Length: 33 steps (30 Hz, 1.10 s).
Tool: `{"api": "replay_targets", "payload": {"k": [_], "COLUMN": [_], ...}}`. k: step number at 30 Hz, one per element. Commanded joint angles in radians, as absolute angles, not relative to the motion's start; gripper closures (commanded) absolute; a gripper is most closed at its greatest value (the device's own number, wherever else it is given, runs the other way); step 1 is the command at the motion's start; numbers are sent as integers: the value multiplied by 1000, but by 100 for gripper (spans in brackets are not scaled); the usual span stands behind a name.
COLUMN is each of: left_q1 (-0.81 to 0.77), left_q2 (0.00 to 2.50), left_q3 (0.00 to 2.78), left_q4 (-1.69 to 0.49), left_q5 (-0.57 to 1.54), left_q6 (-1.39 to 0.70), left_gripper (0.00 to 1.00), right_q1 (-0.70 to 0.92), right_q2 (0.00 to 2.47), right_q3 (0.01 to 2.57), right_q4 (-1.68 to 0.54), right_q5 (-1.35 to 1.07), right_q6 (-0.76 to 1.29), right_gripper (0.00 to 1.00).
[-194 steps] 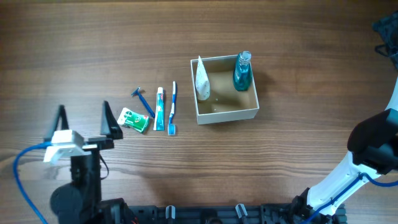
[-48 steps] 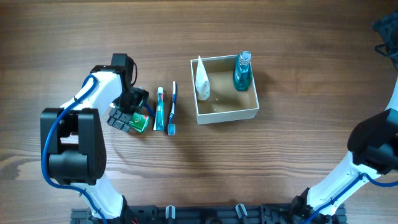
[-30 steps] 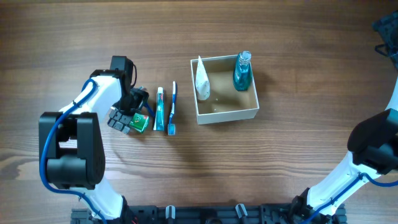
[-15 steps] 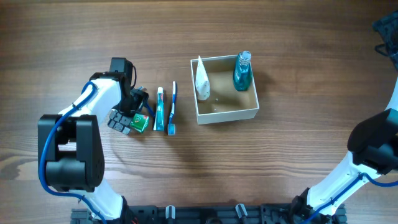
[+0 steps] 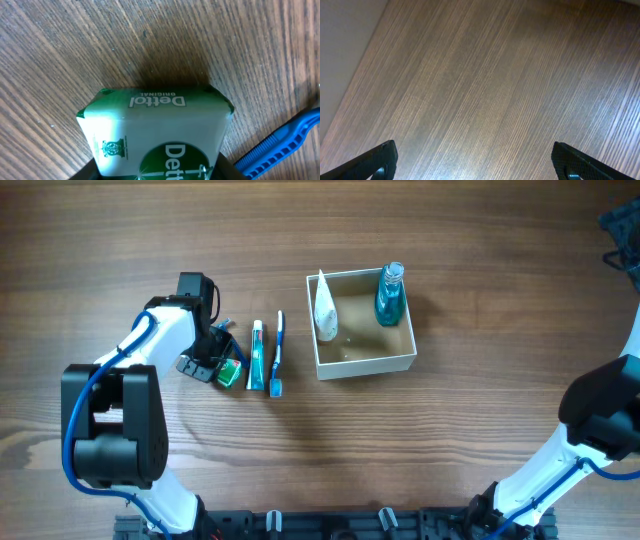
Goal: Pack container
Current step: 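Lower the left gripper and close it on the Dettol soap, then lift the Dettol soap and carry it over the box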
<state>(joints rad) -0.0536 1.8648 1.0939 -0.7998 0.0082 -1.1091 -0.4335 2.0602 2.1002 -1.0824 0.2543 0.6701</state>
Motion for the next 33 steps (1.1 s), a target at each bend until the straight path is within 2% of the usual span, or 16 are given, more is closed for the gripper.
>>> {"api": "replay_targets", "payload": {"k": [1,14,19,23,33], "left_q1": [-53,101,145,144,56], "left_q2": [1943,1872,1809,1740,1584], "left_q3": [1029,1049,1106,1204,1497], "left_q4": [-819,-826,-826,-828,-828], "left_q5": [-8,7,11,39,74], "left_q6": [-1114,-1102,-989,-889,-874], "left_gripper": [71,73,69,70,69], "right_q1": [-430,-430,-430,-430,-430], "right_q2": [2072,2072,2072,2072,2072], "right_q3": [2099,2099,2099,2099,2099], "right_q4": [-1081,-1081,-1081,-1081,-1081], "right_q5": [253,253,253,253,253], "right_q6": [683,683,684,683,684], "right_gripper": [0,0,0,0,0]}}
